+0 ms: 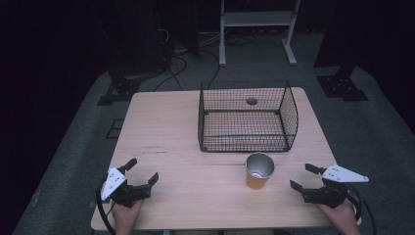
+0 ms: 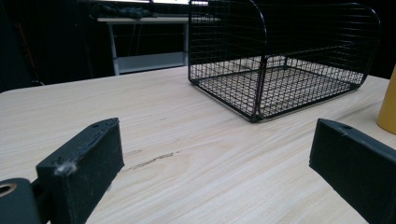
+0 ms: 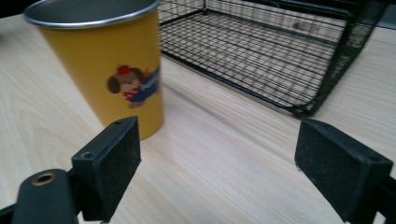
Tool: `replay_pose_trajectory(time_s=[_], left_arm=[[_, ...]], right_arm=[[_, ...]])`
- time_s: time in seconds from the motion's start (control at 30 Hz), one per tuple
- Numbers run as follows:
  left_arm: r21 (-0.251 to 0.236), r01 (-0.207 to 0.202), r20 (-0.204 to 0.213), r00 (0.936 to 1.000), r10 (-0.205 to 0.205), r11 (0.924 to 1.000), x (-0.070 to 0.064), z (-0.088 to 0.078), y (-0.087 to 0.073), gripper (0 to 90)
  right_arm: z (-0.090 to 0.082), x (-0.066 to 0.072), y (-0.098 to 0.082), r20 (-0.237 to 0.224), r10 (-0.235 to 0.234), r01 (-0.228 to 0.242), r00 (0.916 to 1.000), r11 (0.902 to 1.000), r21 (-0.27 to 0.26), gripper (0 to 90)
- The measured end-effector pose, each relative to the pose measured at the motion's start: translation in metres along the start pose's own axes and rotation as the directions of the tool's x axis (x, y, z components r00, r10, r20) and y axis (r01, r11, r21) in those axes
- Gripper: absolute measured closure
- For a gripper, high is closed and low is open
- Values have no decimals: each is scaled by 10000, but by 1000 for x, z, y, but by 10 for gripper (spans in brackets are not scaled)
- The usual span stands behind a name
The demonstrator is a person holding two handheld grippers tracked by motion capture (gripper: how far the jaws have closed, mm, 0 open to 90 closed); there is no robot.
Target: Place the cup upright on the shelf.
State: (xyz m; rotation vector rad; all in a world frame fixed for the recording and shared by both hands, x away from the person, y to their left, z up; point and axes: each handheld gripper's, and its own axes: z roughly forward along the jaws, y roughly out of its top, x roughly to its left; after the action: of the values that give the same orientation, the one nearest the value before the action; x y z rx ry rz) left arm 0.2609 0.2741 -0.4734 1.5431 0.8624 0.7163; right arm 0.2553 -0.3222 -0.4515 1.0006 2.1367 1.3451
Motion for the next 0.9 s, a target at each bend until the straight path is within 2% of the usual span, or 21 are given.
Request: replay_pose_trajectory(time_s=[0.33, 0.9], left_arm=[[-21, 2, 32, 10000, -2, 10000, 0, 0, 0, 22], [-32, -17, 42, 10000, 17, 10000, 0, 0, 0, 22]], right_arm=[[7, 22, 7, -469, -513, 522, 9976, 9985, 182, 131], [23, 42, 20, -1149, -739, 780, 9906, 9964, 321, 88]])
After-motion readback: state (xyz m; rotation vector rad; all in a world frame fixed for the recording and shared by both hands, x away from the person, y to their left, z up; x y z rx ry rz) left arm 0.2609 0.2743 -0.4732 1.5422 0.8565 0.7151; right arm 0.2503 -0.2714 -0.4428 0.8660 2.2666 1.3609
